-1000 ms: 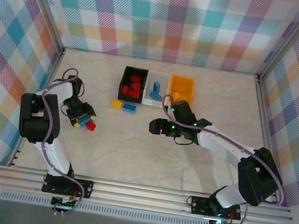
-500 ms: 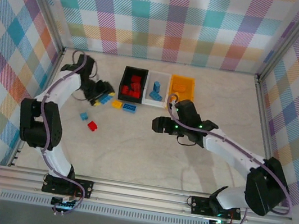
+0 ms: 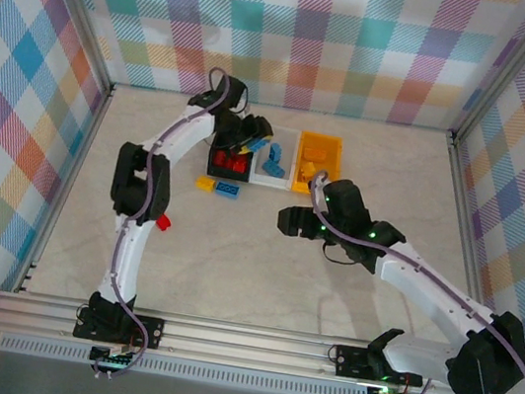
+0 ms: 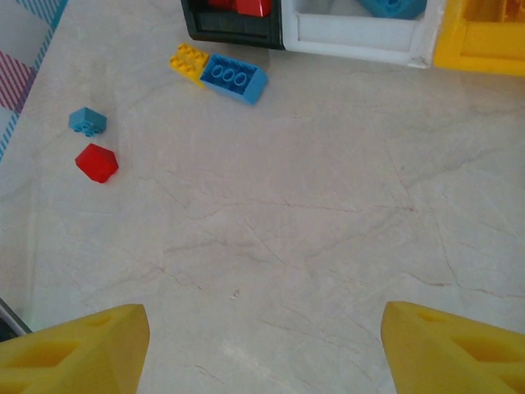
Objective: Sort the legos into containers by color
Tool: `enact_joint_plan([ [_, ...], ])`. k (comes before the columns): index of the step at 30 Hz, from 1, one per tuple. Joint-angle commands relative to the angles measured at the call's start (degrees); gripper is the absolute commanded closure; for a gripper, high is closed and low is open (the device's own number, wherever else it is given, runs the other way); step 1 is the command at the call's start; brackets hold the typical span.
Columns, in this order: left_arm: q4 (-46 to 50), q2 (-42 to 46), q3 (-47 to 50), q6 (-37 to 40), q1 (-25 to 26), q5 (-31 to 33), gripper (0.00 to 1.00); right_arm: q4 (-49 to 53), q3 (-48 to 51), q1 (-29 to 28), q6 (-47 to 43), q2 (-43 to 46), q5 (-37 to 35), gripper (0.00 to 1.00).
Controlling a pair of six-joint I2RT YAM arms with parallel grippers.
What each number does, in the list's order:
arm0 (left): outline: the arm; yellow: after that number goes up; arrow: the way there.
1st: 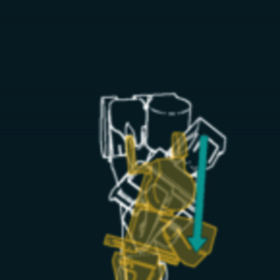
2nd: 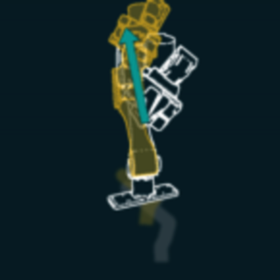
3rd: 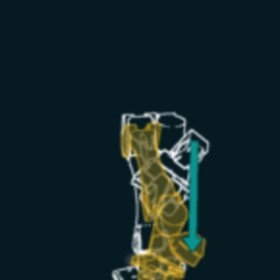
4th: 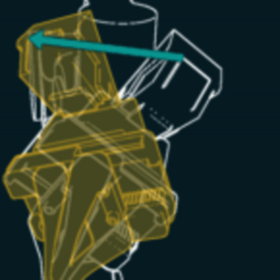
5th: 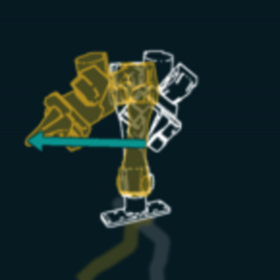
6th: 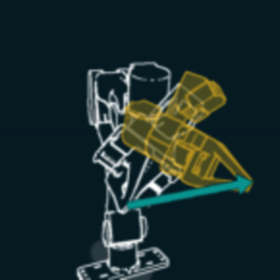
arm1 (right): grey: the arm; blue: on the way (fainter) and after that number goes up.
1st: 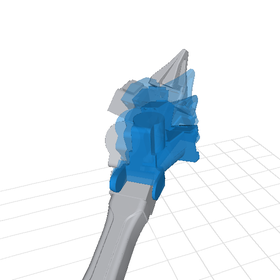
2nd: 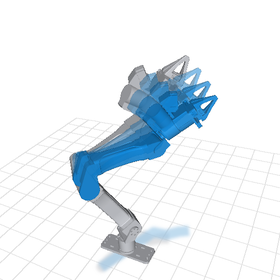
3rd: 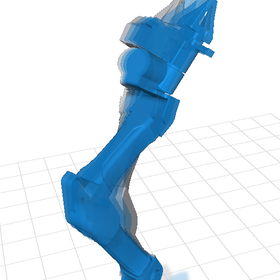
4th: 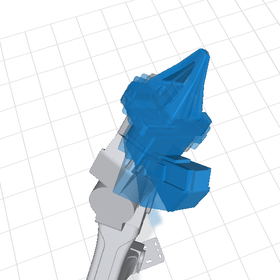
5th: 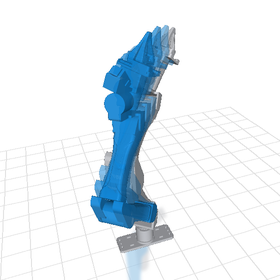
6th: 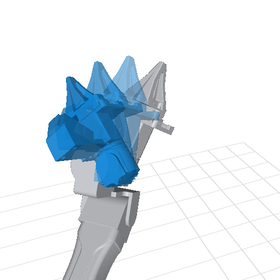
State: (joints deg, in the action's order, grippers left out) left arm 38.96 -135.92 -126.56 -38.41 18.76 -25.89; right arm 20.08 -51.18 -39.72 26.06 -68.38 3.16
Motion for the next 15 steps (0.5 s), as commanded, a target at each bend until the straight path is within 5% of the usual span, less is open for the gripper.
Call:
enact_joint_plan([
  [1, 4.79, -4.52, -9.21, -1.3, 1.37, 0.25, 0.33, 1.33, 1.04, 0.48, -1.02, 1.69, -1.44, 0.25],
  [10, 7.21, -8.18, -16.35, -2.39, 2.25, 0.22, 0.08, 0.5, 0.33, 0.47, -0.91, 0.43, -1.03, 0.23],
  [15, 10.22, -4.2, -16.34, 0.55, 2.14, 0.19, 0.06, 1.44, -1.68, 0.39, -1.06, -3.14, 0.54, 0.23],
])
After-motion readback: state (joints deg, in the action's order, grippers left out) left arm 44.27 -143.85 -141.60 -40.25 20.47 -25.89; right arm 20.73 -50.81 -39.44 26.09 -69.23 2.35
